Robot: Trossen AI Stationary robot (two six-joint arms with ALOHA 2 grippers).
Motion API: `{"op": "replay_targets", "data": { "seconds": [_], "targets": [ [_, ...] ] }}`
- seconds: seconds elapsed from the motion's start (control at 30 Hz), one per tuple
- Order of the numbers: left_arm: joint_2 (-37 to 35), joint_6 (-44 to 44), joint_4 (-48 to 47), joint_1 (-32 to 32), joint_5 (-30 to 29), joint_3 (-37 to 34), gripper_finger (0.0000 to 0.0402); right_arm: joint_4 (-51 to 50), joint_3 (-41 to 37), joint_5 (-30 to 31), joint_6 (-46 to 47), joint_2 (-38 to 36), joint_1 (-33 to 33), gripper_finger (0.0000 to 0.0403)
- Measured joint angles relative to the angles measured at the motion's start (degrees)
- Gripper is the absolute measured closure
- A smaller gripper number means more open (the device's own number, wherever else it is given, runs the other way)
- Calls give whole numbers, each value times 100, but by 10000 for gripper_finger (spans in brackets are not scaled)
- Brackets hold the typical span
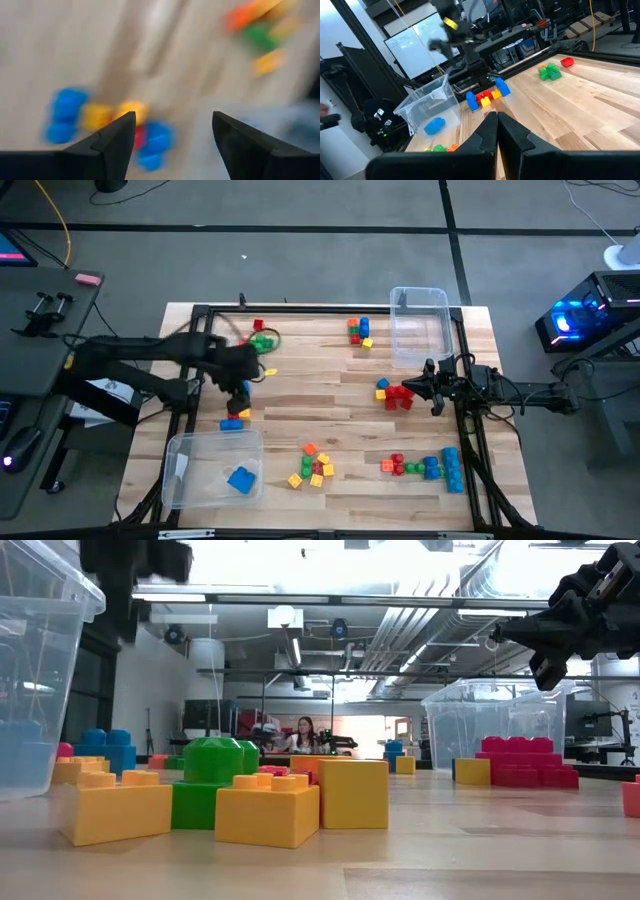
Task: Sort blocks by size
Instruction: Put the large blue game piece into the left transparent bin
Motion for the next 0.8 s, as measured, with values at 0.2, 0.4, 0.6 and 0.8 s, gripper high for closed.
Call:
{"op": "replay_targets", "data": {
  "seconds": [0.2, 0.4, 0.6, 0.8],
  "targets": [
    [1090, 1901, -514, 309, -1339, -4, 159, 0, 1, 0, 0, 0, 0, 398],
    [1198, 2389, 371, 606, -1281, -300, 159, 0, 2, 0, 0, 0, 0, 398],
    [713, 2496, 372, 1015, -1051, -937, 159, 0, 2, 0, 0, -1, 0, 398],
    [291, 2825, 691, 1087, -734, -1594, 159, 0, 1, 1, 2, -2, 0, 398]
  ]
}}
